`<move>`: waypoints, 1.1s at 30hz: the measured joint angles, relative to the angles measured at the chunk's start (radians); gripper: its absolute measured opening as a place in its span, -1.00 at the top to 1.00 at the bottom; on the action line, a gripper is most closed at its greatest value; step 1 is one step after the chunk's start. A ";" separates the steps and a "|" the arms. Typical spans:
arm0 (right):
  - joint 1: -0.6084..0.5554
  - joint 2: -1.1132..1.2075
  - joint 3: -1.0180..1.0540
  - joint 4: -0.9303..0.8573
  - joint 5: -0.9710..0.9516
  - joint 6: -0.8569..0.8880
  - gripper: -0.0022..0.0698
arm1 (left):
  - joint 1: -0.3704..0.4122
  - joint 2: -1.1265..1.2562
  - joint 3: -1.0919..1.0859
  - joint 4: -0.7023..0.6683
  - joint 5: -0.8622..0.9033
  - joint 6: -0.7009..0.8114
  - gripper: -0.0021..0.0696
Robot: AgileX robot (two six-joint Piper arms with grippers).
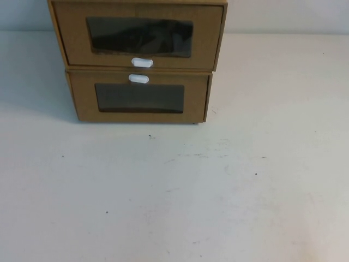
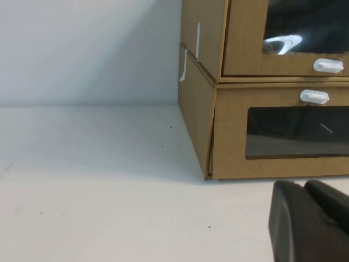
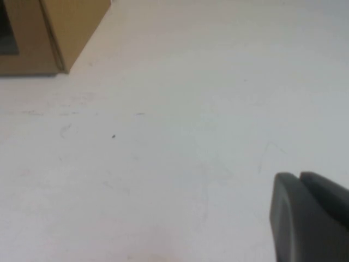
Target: Close the shoe box
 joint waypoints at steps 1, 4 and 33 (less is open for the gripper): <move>0.000 0.000 0.000 0.014 0.014 -0.020 0.97 | 0.000 0.000 0.000 0.000 0.000 0.000 0.95; 0.000 0.000 0.000 0.042 0.026 -0.055 0.97 | 0.000 0.000 0.000 0.000 0.000 0.000 0.95; 0.000 0.000 0.000 0.055 0.028 -0.066 0.97 | 0.000 -0.013 0.000 0.430 0.055 -0.340 0.95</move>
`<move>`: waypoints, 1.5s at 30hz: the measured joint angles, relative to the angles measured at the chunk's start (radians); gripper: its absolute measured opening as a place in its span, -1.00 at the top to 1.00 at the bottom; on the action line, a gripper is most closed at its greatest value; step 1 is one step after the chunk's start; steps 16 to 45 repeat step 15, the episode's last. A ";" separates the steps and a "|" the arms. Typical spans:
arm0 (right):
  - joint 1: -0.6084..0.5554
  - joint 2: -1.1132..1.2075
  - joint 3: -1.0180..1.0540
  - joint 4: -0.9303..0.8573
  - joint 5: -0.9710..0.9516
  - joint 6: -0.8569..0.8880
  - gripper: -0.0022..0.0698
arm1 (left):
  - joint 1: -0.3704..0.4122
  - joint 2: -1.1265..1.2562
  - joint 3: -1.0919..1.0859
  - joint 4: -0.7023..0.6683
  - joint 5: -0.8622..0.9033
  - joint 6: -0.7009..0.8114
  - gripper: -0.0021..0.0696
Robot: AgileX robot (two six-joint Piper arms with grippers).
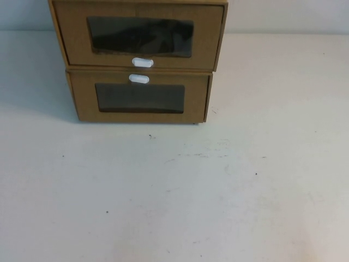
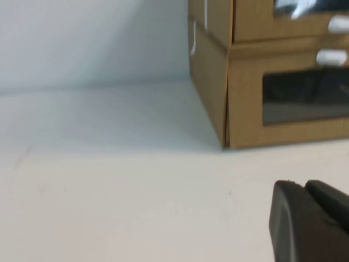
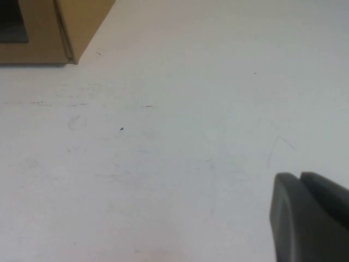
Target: Close the shoe box
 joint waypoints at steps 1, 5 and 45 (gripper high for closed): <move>0.000 0.000 0.000 0.000 0.000 0.000 0.97 | 0.000 0.000 0.000 0.071 0.024 -0.068 0.95; 0.000 0.000 0.000 0.002 0.000 0.000 0.97 | 0.000 -0.002 0.000 0.190 0.144 -0.167 0.95; 0.000 -0.001 0.000 0.033 0.002 0.000 0.97 | 0.000 -0.002 0.000 0.219 0.222 -0.191 0.95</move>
